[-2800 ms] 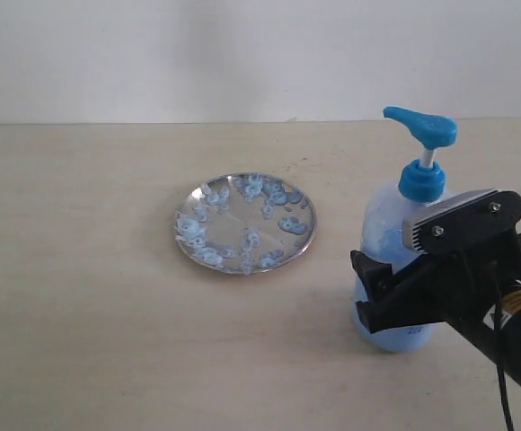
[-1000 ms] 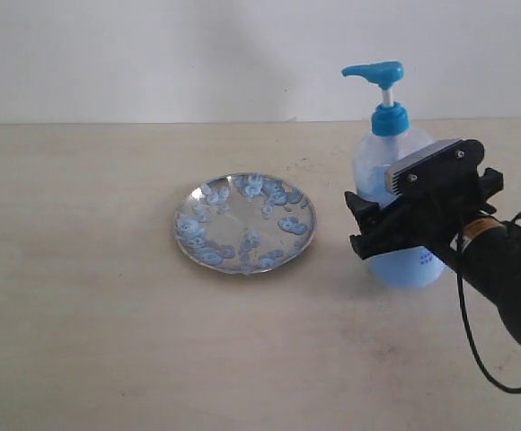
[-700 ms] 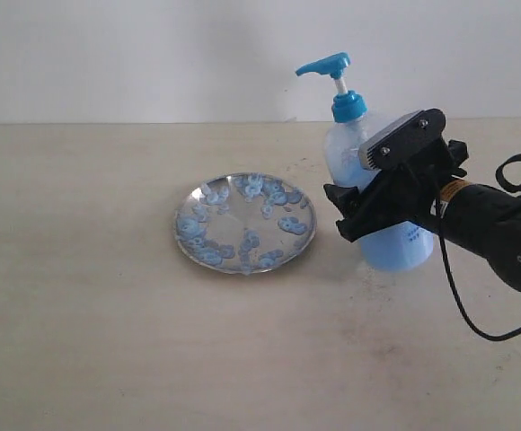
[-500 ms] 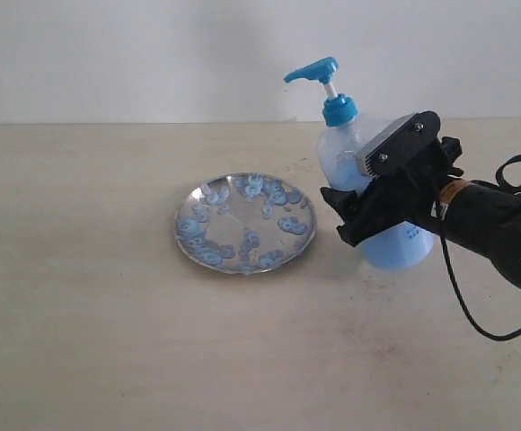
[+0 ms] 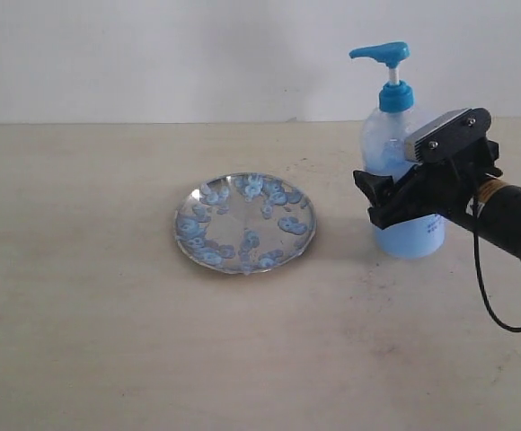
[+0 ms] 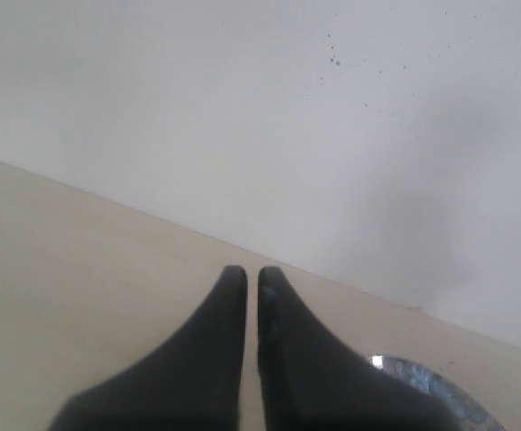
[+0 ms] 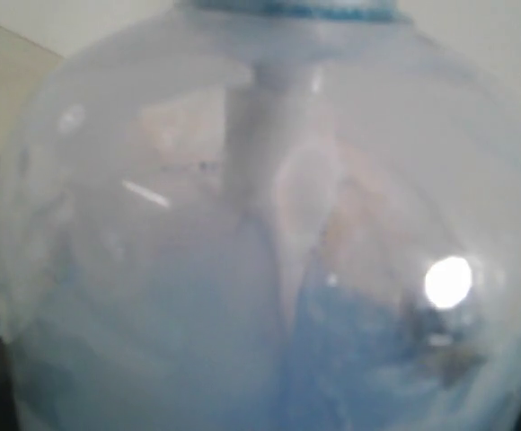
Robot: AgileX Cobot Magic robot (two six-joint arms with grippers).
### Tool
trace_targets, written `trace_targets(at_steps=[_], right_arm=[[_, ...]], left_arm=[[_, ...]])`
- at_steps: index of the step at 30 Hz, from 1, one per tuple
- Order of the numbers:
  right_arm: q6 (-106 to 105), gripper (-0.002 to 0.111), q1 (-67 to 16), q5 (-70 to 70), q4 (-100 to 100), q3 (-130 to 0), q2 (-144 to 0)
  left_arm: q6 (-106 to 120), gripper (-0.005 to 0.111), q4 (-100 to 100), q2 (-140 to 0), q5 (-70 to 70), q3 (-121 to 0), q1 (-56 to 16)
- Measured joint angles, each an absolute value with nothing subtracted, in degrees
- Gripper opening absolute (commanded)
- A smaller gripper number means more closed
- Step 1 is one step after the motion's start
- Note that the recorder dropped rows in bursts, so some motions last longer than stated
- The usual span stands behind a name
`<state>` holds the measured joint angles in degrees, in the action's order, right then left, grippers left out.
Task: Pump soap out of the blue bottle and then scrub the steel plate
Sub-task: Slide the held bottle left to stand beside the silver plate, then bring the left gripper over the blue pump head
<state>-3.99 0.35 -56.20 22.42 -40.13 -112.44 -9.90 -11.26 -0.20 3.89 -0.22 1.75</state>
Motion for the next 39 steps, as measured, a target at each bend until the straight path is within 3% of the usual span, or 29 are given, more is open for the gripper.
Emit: trace_targets(at_steps=[14, 25, 32, 39], right_arm=[[0.0, 0.000, 1.7, -66.9, 29.4, -40.2, -117.6], [2.8, 0.000, 1.8, -60.3, 41.9, -47.1, -117.7], [3.6, 0.000, 1.8, -58.3, 43.0, -48.1, -117.7], [4.1, 0.000, 1.8, -57.1, 43.0, -48.1, -117.7]], left_arm=[[-9.8, 0.004, -11.2, -2.9, 3.9, -0.2, 1.8], [-10.3, 0.004, -14.8, -6.3, 2.2, -0.2, 1.8], [-8.6, 0.004, -15.2, -17.1, 1.9, -2.6, -1.4], [-6.2, 0.004, -10.7, -43.2, -3.7, -15.4, -11.8]])
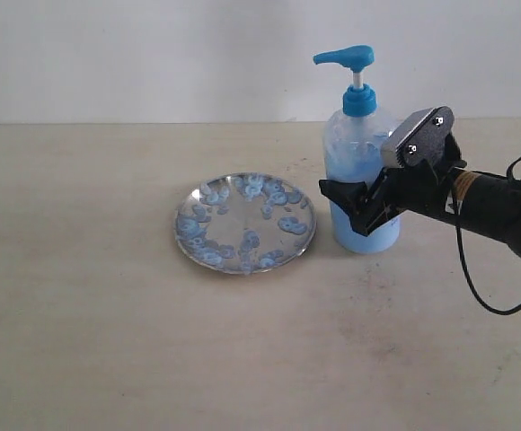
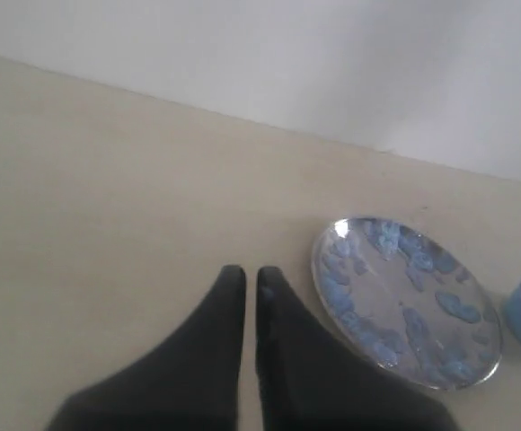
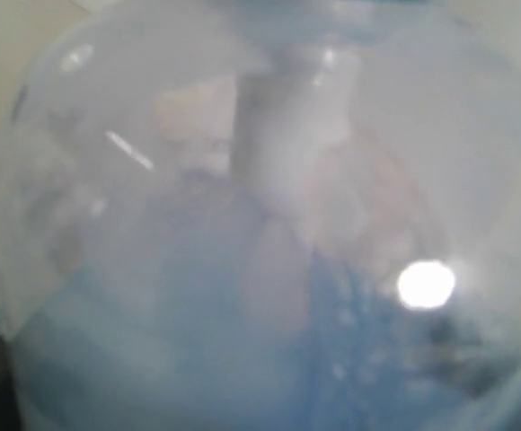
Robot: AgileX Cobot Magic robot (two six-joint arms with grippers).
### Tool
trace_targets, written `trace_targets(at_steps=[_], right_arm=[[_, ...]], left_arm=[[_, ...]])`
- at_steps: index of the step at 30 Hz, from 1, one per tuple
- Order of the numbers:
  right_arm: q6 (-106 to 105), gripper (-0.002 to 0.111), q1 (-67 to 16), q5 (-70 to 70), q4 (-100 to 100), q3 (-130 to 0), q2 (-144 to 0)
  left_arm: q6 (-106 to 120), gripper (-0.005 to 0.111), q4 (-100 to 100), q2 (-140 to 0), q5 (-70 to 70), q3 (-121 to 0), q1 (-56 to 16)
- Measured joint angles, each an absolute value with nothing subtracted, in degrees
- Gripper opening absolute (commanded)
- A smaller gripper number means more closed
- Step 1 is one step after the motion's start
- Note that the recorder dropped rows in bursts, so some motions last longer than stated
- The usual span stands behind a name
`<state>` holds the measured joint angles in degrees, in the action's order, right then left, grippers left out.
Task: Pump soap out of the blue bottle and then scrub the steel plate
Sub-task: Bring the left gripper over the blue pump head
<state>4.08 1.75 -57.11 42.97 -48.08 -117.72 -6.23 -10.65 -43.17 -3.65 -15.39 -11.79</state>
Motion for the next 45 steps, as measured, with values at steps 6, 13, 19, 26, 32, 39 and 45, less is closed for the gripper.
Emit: trace_targets(at_steps=[6, 13, 19, 26, 32, 39, 45], right_arm=[[5.0, 0.000, 1.8, -55.8, 43.0, -48.1, -117.7], [5.2, 0.000, 1.8, -55.2, 43.0, -48.1, -117.7], [5.2, 0.000, 1.8, -54.8, 43.0, -48.1, -117.7], [5.2, 0.000, 1.8, -53.4, 43.0, -48.3, -117.7], [5.2, 0.000, 1.8, -52.4, 43.0, -48.3, -117.7], [5.2, 0.000, 1.6, -51.9, 43.0, -48.3, -117.7], [5.2, 0.000, 1.6, -51.9, 43.0, -48.3, -117.7]], left_arm=[[-6.8, 0.004, 7.3, -68.8, -17.1, -35.0, -21.2], [-28.3, 0.004, 39.7, -89.0, -39.8, -55.7, -23.3], [-39.7, 0.004, 46.2, -101.6, -52.2, -67.9, -23.4], [-49.5, 0.004, 59.0, -109.4, -48.5, -78.7, -27.1], [-52.2, 0.004, 64.8, -113.5, -41.6, -85.2, -30.9], [-53.9, 0.004, 65.8, -116.7, -39.7, -91.1, -31.6], [-59.1, 0.004, 72.6, -118.0, -38.8, -91.8, -31.7]])
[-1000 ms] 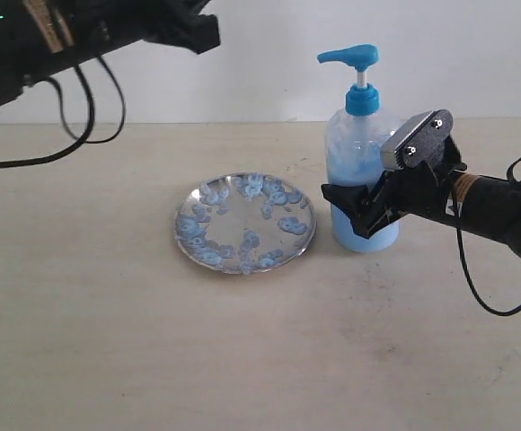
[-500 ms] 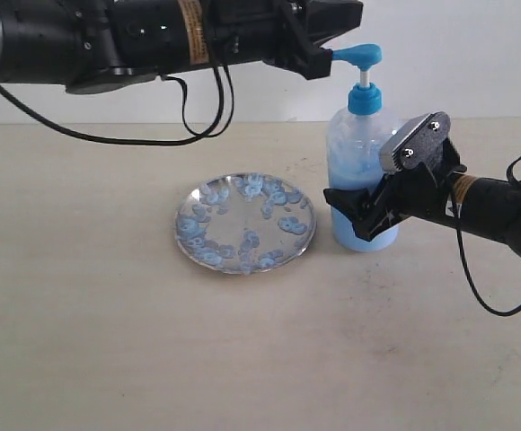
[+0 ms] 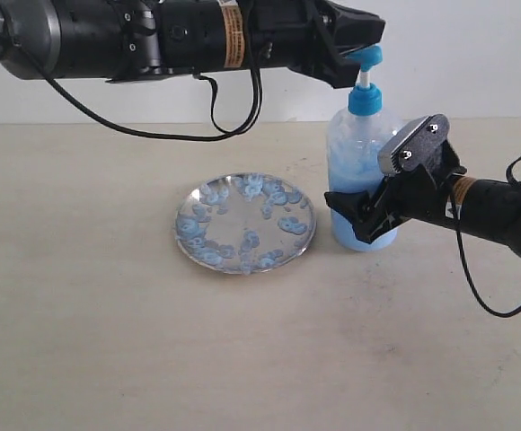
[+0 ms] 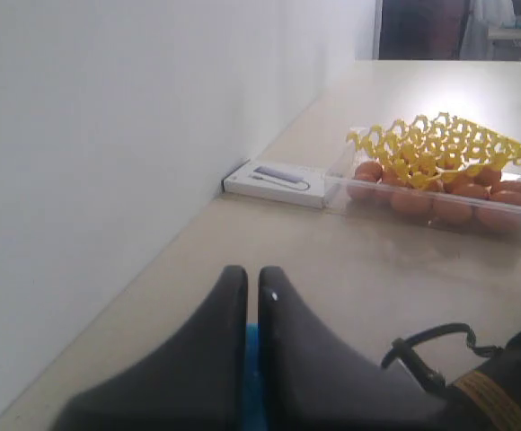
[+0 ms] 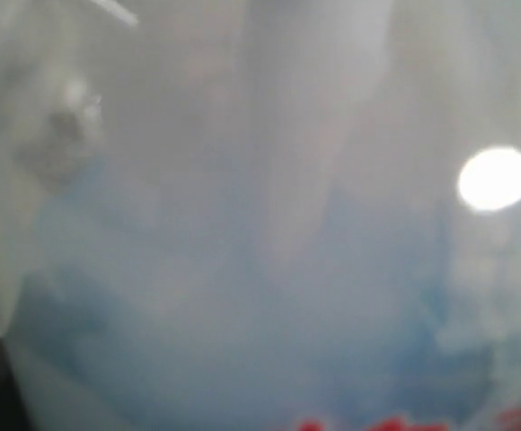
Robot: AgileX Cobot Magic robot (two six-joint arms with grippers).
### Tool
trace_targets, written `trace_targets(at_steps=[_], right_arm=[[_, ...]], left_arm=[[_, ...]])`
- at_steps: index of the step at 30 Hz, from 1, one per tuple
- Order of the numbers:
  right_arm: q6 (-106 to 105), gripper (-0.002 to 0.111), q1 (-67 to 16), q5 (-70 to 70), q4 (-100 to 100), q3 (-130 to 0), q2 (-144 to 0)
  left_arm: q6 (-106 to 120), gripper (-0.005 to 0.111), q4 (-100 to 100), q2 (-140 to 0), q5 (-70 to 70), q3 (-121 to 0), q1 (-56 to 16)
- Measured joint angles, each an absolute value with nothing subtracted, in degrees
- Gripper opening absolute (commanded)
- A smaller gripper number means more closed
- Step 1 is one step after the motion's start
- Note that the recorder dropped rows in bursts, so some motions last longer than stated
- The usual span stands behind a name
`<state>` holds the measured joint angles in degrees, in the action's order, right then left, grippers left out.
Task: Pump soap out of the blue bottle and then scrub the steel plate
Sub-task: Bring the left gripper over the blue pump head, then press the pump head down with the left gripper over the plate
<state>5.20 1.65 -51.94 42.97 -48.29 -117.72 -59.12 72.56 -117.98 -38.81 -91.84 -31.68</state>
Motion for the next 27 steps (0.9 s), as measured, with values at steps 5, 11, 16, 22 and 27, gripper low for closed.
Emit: trace_targets(at_steps=[5, 11, 16, 22, 27], right_arm=[[5.1, 0.000, 0.9, -51.6, 42.8, -48.4, -117.7], [5.1, 0.000, -1.6, -48.2, 42.7, -50.7, -117.7], [5.0, 0.000, -2.7, -45.7, 42.7, -51.8, -117.7], [5.1, 0.000, -2.8, -45.5, 42.7, -51.9, -117.7], [5.1, 0.000, -2.8, -45.4, 42.7, -51.9, -117.7]], left_arm=[[-60.9, 0.004, 75.2, -118.0, -36.7, -91.9, -31.7], [-62.3, 0.004, 76.2, -117.9, -36.1, -92.4, -31.7], [-64.0, 0.004, 78.5, -117.7, -36.0, -92.6, -31.7], [-63.8, 0.004, 79.0, -117.5, -35.6, -92.6, -31.7], [-59.3, 0.004, 76.2, -116.5, -33.2, -93.2, -31.7]])
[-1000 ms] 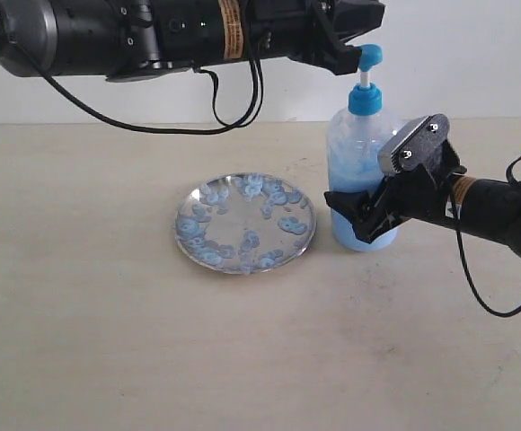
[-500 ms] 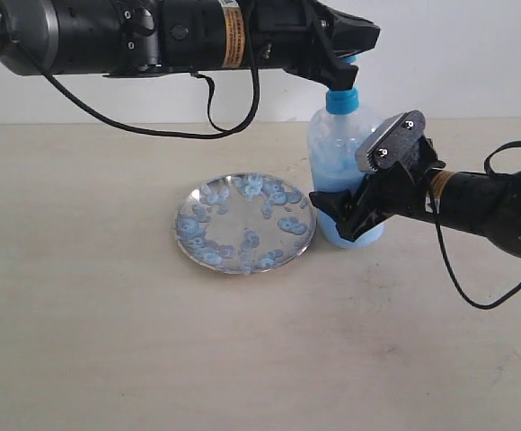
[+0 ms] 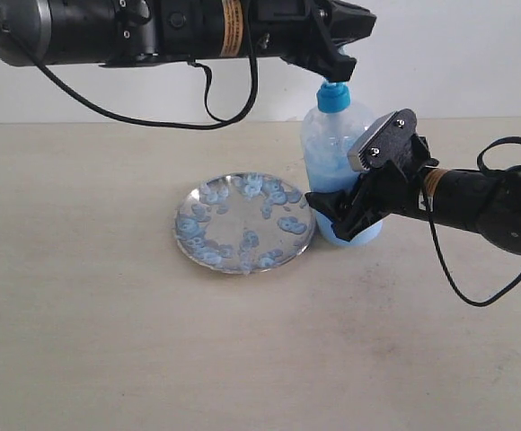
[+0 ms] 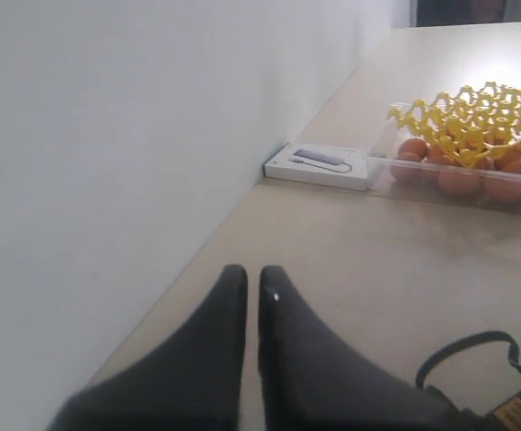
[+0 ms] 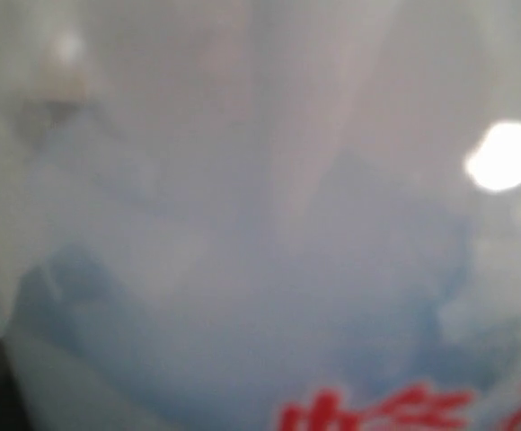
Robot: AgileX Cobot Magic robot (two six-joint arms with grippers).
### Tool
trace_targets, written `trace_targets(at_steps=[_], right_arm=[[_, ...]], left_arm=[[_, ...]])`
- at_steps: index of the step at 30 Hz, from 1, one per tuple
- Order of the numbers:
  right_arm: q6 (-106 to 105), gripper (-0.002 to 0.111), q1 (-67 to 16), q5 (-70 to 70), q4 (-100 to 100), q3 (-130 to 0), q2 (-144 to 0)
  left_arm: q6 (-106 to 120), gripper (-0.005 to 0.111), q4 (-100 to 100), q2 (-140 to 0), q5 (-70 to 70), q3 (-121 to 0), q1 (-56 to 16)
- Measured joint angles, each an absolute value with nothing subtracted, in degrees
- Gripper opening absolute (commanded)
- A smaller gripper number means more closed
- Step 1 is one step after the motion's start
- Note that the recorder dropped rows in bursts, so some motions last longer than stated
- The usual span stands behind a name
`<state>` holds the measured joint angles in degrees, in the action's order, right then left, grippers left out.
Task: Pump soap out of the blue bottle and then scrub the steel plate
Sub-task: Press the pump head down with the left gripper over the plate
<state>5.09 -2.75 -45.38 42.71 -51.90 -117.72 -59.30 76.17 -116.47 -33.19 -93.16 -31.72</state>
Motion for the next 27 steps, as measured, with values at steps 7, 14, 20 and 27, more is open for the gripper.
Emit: trace_targets(at_steps=[7, 14, 20, 27], right_arm=[[5.1, 0.000, -2.8, -45.2, 42.7, -51.9, -117.7], [5.1, 0.000, -2.8, -45.1, 42.7, -51.9, -117.7], [5.1, 0.000, -2.8, -44.9, 42.7, -51.9, -117.7], [5.1, 0.000, -2.8, -44.8, 42.7, -51.9, -117.7]], left_arm=[[-59.3, 0.004, 76.4, -115.2, -30.5, -93.6, -31.7], [-59.4, 0.004, 76.7, -114.6, -30.0, -92.5, -31.7], [-59.4, 0.004, 76.8, -109.7, -27.6, -87.8, -31.7], [-59.4, 0.004, 76.8, -107.3, -24.3, -83.7, -31.7]])
